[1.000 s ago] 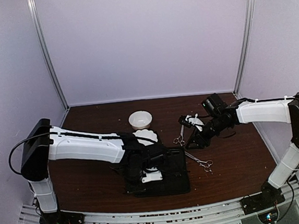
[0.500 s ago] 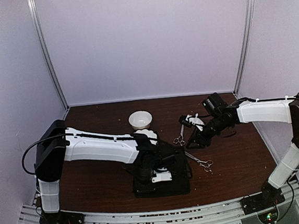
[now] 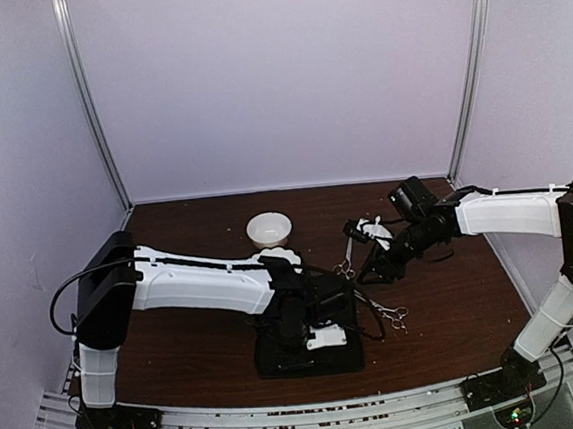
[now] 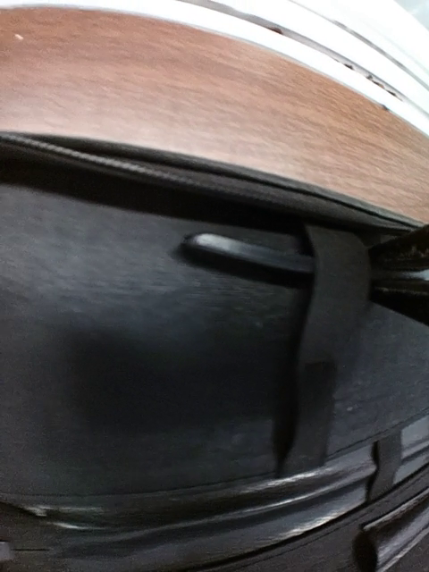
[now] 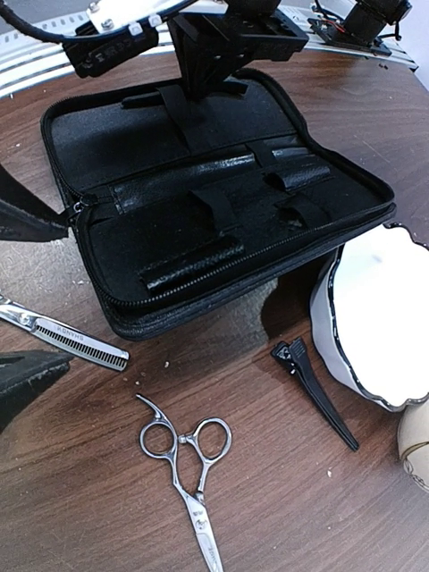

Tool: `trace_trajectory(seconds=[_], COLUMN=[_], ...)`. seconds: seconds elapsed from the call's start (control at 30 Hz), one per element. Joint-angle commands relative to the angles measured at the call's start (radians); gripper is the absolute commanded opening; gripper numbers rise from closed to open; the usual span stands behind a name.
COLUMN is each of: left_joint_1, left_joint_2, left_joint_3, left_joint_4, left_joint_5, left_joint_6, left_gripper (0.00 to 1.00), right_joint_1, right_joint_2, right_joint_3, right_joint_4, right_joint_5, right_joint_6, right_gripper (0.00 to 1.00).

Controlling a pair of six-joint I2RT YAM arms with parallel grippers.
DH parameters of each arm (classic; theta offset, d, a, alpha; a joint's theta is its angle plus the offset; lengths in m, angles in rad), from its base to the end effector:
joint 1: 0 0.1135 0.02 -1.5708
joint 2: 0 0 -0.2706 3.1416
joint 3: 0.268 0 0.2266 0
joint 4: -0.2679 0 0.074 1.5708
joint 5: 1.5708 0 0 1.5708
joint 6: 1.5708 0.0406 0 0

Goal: Sort the hair-cutting tools

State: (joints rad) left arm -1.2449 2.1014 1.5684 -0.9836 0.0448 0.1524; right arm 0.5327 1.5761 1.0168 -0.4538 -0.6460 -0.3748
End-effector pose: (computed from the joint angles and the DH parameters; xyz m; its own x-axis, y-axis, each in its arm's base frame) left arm 0.1205 -0.3623 0.1732 -0.1722 0.9832 -0.0604 0.9847 0.1702 -0.0360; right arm 0.2416 0.1708 0.2287 -0.4312 -0.5935 -0.6796 -0.9004 0.3318 0.2815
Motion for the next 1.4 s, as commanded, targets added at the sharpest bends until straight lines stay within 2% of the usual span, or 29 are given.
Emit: trace_trajectory(seconds=[0.0,0.1,0.17,0.27,0.4,0.53,0.7,0.8,1.0,1.37], left_joint_1=[-0.008,-0.007,-0.008,-0.008,-0.008,-0.008,-0.001,-0.001,-0.001,-0.001], left_joint_2=[0.016,-0.003,-0.038,-0.102,-0.211,-0.295,-0.294,-0.277,-0.236,-0.171], left_joint_3=[0.005,-0.015,-0.037,-0.078,-0.143,-0.211,-0.288,-0.316,-0.317,-0.25], left_joint_4=[0.077,0.083,0.091,0.09,0.081,0.08,0.086,0.119,0.19,0.201], left_joint_5=[0.039,-0.008,-0.019,-0.03,-0.053,-0.085,-0.08,-0.081,-0.079,-0.077], left_joint_6=[-0.004,-0.026,-0.037,-0.051,-0.084,-0.122,-0.149,-0.154,-0.164,-0.115], left_gripper=[0.09,0.27,0.34,0.41,0.43,0.4,0.19,0.11,0.1,0.14], right_joint_1=[0.007,0.007,0.007,0.007,0.007,0.007,0.007,0.007,0.007,0.007], right_joint_2=[-0.014,-0.014,-0.014,-0.01,-0.018,-0.026,-0.023,-0.02,-0.013,-0.033], right_joint_3=[0.026,0.025,0.027,0.028,0.031,0.029,0.029,0.029,0.03,0.026], right_joint_4=[-0.007,-0.008,-0.009,-0.012,-0.014,-0.014,-0.014,-0.014,-0.017,-0.023], right_joint_5=[0.017,0.017,0.017,0.015,0.013,0.014,0.008,0.008,0.016,0.033], right_joint_6=[-0.012,-0.013,-0.013,-0.014,-0.015,-0.018,-0.018,-0.018,-0.018,-0.028], right_gripper=[0.44,0.44,0.44,0.44,0.44,0.44,0.44,0.44,0.44,0.44])
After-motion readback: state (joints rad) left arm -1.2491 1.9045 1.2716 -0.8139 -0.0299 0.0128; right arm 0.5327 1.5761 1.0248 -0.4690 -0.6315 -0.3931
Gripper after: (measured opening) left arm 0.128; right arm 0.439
